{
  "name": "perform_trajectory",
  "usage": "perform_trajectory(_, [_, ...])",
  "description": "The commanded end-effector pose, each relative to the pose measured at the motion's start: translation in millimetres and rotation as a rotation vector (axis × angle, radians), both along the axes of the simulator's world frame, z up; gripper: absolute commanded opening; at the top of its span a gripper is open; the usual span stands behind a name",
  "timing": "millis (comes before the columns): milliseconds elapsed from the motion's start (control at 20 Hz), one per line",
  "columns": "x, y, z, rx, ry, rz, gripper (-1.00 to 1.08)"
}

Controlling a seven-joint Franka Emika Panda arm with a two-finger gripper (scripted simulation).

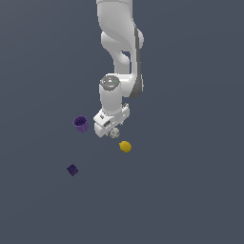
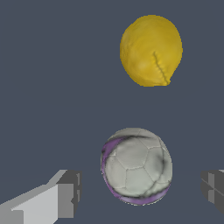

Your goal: Pick up a designated object from a clutter of objects.

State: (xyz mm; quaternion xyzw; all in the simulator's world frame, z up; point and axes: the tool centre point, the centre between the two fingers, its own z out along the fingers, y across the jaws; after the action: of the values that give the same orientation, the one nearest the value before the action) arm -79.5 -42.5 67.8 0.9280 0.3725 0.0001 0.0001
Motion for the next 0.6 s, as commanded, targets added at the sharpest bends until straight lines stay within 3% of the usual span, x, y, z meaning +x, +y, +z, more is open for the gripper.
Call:
perform_trajectory(0, [-1,0,-12,0.0,0.0,0.001,1.0])
perform_trajectory(450, [-1,0,-31,0.0,0.0,0.002,1.0])
perform_trajectory(500, [-1,0,-31,0.0,0.0,0.002,-1.0])
perform_trajectory(550, [-1,0,-31,0.0,0.0,0.002,-1.0])
